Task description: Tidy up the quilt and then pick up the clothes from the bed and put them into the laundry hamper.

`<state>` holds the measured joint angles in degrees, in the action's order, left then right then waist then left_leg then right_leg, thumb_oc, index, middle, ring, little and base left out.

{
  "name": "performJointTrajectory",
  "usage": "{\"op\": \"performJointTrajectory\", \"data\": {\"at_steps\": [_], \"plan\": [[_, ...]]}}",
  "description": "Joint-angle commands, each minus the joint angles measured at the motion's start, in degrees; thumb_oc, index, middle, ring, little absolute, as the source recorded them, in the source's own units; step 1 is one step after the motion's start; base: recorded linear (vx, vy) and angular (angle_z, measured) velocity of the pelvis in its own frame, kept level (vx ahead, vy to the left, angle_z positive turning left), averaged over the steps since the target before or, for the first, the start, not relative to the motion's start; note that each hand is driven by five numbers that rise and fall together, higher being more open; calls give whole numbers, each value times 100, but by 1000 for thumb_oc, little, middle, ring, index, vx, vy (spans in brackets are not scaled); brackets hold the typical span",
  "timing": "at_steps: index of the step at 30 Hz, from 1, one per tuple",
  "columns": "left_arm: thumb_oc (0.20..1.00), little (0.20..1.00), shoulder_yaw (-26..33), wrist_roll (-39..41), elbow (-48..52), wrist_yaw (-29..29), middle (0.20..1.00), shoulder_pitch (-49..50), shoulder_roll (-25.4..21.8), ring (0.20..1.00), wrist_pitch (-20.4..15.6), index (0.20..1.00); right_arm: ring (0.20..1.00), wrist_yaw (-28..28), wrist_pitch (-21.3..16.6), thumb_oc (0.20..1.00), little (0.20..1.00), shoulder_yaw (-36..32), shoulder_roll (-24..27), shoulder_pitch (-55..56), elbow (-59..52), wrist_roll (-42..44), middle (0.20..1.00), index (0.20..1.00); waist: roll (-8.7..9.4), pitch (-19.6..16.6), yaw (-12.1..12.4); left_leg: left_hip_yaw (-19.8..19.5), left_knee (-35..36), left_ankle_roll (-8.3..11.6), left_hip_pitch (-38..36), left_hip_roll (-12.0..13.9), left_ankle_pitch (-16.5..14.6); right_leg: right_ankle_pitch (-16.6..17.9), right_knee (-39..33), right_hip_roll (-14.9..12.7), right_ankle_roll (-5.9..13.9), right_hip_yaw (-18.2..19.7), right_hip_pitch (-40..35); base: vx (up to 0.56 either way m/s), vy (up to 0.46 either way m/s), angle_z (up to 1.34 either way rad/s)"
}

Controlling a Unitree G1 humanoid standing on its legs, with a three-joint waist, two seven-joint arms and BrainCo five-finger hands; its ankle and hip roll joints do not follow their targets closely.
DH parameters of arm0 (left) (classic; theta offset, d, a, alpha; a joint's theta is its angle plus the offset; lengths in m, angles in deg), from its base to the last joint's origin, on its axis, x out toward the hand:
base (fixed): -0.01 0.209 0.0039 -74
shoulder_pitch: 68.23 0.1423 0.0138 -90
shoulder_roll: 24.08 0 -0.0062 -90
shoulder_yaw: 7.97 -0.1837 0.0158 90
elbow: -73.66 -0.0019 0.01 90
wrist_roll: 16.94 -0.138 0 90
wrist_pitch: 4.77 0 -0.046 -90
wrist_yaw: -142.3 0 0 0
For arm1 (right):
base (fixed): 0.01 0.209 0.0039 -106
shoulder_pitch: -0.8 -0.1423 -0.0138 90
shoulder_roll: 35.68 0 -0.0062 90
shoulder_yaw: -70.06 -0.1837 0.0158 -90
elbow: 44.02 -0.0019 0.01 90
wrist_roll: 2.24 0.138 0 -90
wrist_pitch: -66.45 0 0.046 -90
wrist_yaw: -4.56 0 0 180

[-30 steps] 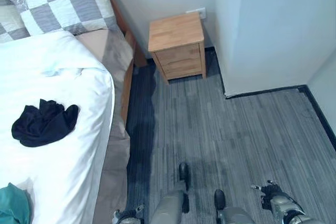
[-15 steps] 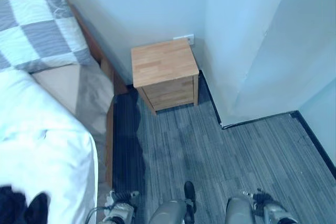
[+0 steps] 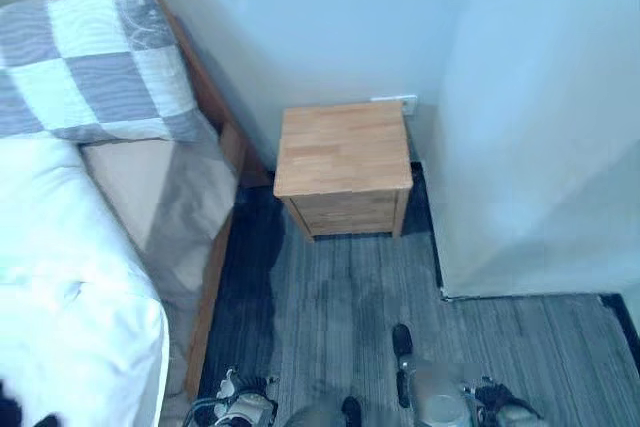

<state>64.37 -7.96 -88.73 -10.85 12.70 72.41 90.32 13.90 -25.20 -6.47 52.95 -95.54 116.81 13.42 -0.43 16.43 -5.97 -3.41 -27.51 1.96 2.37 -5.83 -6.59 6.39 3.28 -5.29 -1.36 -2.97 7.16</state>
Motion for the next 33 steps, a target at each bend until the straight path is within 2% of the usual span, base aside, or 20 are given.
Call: {"op": "performJointTrajectory", "data": {"at_steps": [1,2,3,4,5,6,8,10,13,15,17,20,21,22,23,24,27,28,29,33], "plan": [[1000,1000,62,623,214,126,1000,-44,-221,1000,99,1000,1000,26,-283,1000,1000,-27,311,13,-105,78,1000,1000,48,125,-88,385,333,-159,346,795,197,-399,148,-93,651,270,-161,268,49,79],[1000,1000,152,696,178,-43,1000,57,-276,1000,186,1000,1000,31,-259,1000,1000,-128,392,-54,-172,272,1000,1000,-27,104,-29,427,923,-76,267,893,392,-490,96,-101,658,188,-344,223,78,82],[1000,1000,166,752,169,-70,1000,78,-287,1000,222,1000,1000,29,-250,1000,1000,-143,403,-66,-182,319,1000,1000,-37,111,-17,420,1056,-65,234,894,426,-503,82,-100,663,186,-388,328,127,96],[1000,1000,238,874,99,-213,1000,195,-330,1000,295,1000,1000,30,-192,1000,1000,-171,426,-117,-192,445,1000,1000,-69,108,102,195,1627,-23,270,817,589,-520,-10,-39,683,279,-526,366,124,65],[1000,1000,427,885,-25,-344,1000,429,-342,1000,268,1000,1000,-13,-56,1000,1000,-152,477,-205,-193,575,1000,1000,-60,131,361,-280,2180,62,569,660,924,-541,-211,121,689,567,-778,445,143,22],[1000,1000,519,876,-101,-362,1000,561,-328,1000,244,1000,1000,-39,9,1000,1000,-145,502,-232,-177,633,1000,1000,-59,143,500,-524,2433,106,760,589,1137,-559,-307,236,675,701,-916,361,107,-13],[1000,1000,665,594,-189,-395,1000,765,-315,1000,170,1000,1000,-104,18,1000,1000,-163,510,-222,-127,752,1000,1000,-10,199,684,-752,2555,117,1071,511,1255,-643,-361,339,653,810,-1134,280,121,-61],[1000,1000,761,154,-186,-565,1000,837,-334,1000,134,1000,1000,-38,111,1000,1000,-239,493,-204,-167,740,1000,1000,-6,149,717,-653,2592,91,1014,600,1281,-700,-368,264,705,768,-1140,217,220,-83],[1000,1000,789,118,-227,-553,1000,826,-311,1000,244,1000,1000,-102,140,1000,1000,-316,465,-131,-117,838,1000,1000,-23,67,716,-485,2545,87,868,703,1191,-831,-115,93,808,546,-1082,172,232,-54],[1000,1000,796,-476,-273,-363,1000,758,-429,1000,-5,1000,1000,-217,254,1000,1000,-376,299,-46,-71,686,1000,1000,-92,-44,723,-97,2517,-23,580,803,1008,-1151,804,-256,929,125,-891,222,300,-46],[1000,1000,673,-138,-243,-239,1000,583,-540,1000,22,1000,1000,-309,292,1000,1000,-282,186,-20,-14,352,1000,1000,-158,-32,633,144,2547,-145,293,824,931,-1096,1583,-408,945,-50,-426,170,220,-76],[1000,1000,500,259,-130,-416,1000,282,-607,1000,79,1000,1000,-203,249,1000,1000,-163,48,18,59,158,1000,1000,-169,29,469,203,2660,-200,-42,786,867,-944,1235,-310,936,-129,-232,139,51,-53],[1000,1000,456,119,-105,-488,1000,184,-596,1000,23,1000,1000,-183,244,1000,1000,-133,31,29,60,43,1000,1000,-134,40,414,177,2703,-211,-101,751,840,-765,980,-276,960,-92,-219,141,-74,-16],[1000,1000,360,-120,-93,-440,1000,31,-551,1000,-39,1000,1000,-166,200,1000,1000,-80,14,38,84,-115,1000,1000,-39,23,299,70,2790,-256,-178,635,763,-369,513,-171,1015,155,-87,106,-76,0],[1000,1000,345,-195,-95,-430,1000,7,-542,1000,-63,1000,1000,-145,183,1000,1000,-70,11,37,91,-121,1000,1000,-29,38,275,45,2809,-265,-216,621,744,-316,432,-147,1021,194,-95,183,-136,17],[1000,1000,-15,-587,-15,-268,1000,-205,-480,1000,-92,1000,1000,-180,76,1000,1000,122,7,60,109,-361,1000,1000,51,21,22,-325,2987,-394,-386,441,619,38,-32,213,1002,971,74,173,-114,31],[1000,1000,-331,-450,103,-103,1000,-309,-432,1000,9,1000,1000,-224,55,1000,1000,300,13,71,39,-519,1000,1000,57,-9,-58,-617,3142,-450,-414,343,642,-59,-18,487,920,1375,-3,93,-121,86],[1000,1000,-395,-281,196,142,1000,-341,-390,1000,128,1000,1000,-426,98,1000,1000,426,11,31,-44,-656,1000,1000,73,-83,18,-767,3156,-438,-293,311,747,-137,-79,553,883,1435,-110,1,-302,172],[1000,1000,-389,28,271,404,1000,-360,-386,1000,198,1000,1000,-544,96,1000,1000,562,16,3,-129,-764,1000,1000,85,-116,77,-790,3126,-411,-172,346,821,-263,-60,572,846,1379,-183,-50,-323,146],[1000,1000,-265,375,431,556,1000,-341,-414,1000,460,1000,1000,-466,108,1000,1000,674,57,-33,-258,-604,1000,1000,83,-118,236,-648,2998,-265,105,544,962,-499,-78,461,764,953,-324,-42,-210,182]]}}
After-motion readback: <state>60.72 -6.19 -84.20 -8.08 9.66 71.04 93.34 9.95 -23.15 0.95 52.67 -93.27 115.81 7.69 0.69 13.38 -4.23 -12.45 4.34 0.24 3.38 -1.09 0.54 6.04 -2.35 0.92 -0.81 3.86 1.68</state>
